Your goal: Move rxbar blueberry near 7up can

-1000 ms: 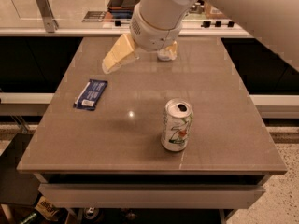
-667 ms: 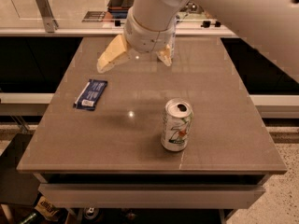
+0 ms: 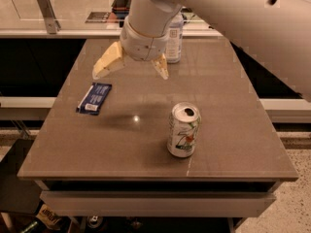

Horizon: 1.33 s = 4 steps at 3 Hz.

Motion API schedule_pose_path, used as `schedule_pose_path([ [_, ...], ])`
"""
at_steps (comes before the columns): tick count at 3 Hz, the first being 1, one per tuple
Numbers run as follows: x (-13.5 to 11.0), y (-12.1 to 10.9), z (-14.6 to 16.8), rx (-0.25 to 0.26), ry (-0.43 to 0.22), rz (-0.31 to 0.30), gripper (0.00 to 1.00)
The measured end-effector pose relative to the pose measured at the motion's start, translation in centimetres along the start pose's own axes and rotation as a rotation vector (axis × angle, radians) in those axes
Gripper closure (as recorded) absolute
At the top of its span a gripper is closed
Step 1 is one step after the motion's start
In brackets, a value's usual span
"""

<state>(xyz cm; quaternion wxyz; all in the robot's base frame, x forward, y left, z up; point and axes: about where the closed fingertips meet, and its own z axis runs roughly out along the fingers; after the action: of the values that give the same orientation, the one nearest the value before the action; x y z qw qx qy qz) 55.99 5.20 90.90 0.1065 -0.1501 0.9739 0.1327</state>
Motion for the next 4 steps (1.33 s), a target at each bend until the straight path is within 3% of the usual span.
schedule_pose_path([
  [1, 0.0, 0.0, 0.0, 0.0, 0.0, 0.0, 0.0],
  [2, -0.3, -0.1, 0.9, 0.065, 0.039, 0.069, 0.0],
  [3, -1.2, -0.3, 3.1, 0.191, 0.137, 0.217, 0.0],
  [4, -1.9, 0.0, 5.0, 0.255, 0.192, 0.333, 0.0],
])
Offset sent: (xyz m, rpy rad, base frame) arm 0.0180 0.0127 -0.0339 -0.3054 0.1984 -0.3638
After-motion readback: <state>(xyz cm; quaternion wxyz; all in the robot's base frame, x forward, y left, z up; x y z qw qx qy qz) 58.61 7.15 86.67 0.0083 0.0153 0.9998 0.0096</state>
